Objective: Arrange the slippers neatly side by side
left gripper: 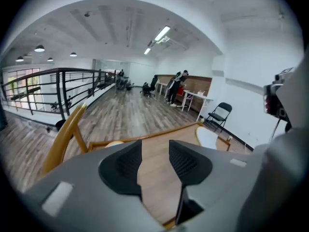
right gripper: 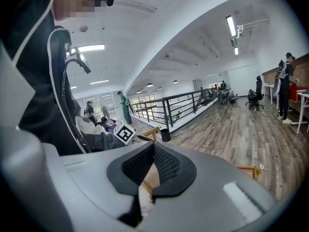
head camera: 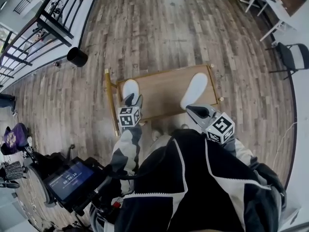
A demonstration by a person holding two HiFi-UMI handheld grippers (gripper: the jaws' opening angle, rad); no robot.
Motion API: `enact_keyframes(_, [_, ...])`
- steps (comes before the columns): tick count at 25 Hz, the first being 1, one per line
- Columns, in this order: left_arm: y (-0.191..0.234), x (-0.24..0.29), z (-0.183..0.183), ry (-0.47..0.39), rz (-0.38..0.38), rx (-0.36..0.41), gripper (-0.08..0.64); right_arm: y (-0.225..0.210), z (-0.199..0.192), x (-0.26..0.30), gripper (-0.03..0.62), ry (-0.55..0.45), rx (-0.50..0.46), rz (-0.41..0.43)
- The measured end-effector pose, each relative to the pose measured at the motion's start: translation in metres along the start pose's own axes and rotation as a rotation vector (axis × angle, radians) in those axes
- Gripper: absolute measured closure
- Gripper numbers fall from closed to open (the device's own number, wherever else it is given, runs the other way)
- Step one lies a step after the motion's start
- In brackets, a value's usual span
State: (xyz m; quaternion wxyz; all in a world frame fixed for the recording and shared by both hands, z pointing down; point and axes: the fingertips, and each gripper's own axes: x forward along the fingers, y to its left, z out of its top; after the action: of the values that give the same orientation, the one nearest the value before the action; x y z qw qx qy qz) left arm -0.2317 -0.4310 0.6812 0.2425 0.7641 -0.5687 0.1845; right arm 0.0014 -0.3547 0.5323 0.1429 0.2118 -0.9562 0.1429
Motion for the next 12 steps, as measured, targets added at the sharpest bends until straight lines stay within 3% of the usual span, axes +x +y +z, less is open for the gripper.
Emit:
enact_keyframes(3, [-0.051, -0.032, 0.053, -0.154, -0.125, 0.088, 0.398, 0.004, 0.009, 0.013, 0.588, -0.022, -0.017, 0.032])
enact_keyframes(7, [-0.117, -0.085, 0.103, -0.335, -0.304, 0.196, 0.519, 0.007, 0.019, 0.026, 0.588, -0.057, -0.039, 0.068])
enact_keyframes(9, [-0.142, -0.11, 0.118, -0.408, -0.392, 0.198, 0.54, 0.008, 0.024, 0.031, 0.588, -0.072, -0.047, 0.078])
enact_keyframes(12, [-0.164, -0.14, 0.136, -0.481, -0.503, 0.135, 0.54, 0.008, 0.037, 0.035, 0.588, -0.102, -0.048, 0.086])
